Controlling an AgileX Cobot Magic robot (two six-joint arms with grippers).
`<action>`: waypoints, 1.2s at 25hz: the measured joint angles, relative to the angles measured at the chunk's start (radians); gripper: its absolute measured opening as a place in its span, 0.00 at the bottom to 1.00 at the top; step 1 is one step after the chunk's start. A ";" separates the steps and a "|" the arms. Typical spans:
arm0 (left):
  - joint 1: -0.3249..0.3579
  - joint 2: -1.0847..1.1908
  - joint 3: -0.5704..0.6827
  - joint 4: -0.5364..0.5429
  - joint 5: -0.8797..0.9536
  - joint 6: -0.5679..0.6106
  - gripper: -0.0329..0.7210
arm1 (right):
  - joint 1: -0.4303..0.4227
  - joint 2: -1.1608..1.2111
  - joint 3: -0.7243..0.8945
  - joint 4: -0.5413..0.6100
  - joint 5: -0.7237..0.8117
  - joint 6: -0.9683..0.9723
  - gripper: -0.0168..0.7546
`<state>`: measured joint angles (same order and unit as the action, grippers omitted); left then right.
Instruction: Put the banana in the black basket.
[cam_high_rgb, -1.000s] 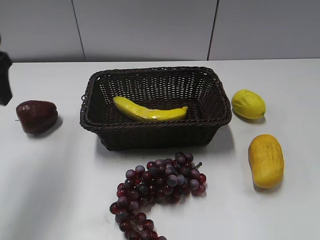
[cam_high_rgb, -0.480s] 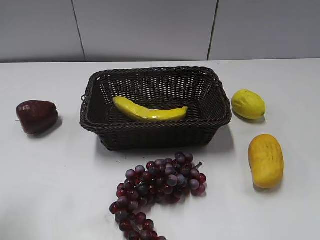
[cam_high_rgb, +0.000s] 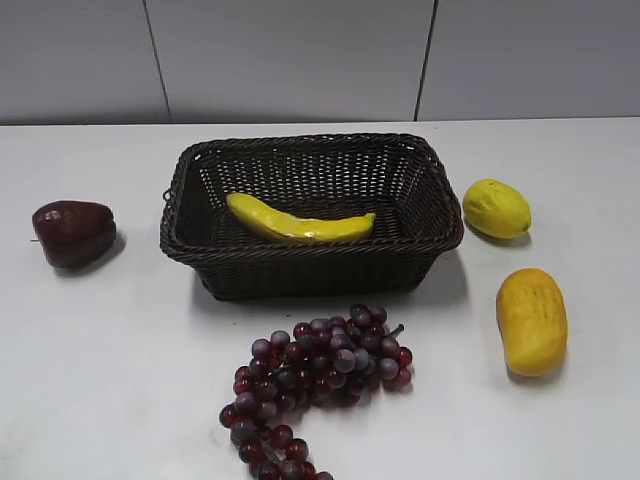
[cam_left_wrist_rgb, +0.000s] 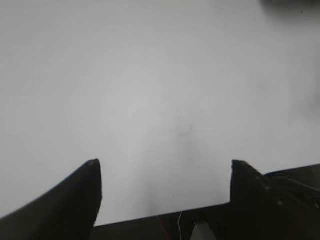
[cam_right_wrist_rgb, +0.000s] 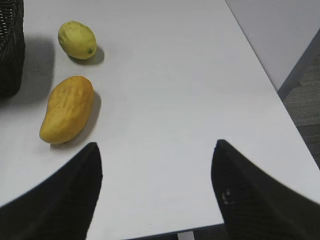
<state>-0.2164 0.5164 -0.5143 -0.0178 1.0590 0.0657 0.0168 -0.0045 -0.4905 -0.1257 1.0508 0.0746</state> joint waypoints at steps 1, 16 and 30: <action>0.000 -0.017 0.000 0.001 -0.002 0.000 0.83 | 0.000 0.000 0.000 0.000 0.000 0.000 0.74; 0.000 -0.044 0.000 0.007 -0.005 0.004 0.83 | 0.000 0.000 0.000 0.000 0.000 -0.001 0.74; 0.066 -0.241 0.006 0.009 -0.009 0.004 0.83 | 0.000 0.000 0.000 0.000 0.000 -0.001 0.74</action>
<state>-0.1505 0.2756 -0.5080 -0.0092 1.0504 0.0696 0.0168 -0.0045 -0.4905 -0.1257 1.0508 0.0737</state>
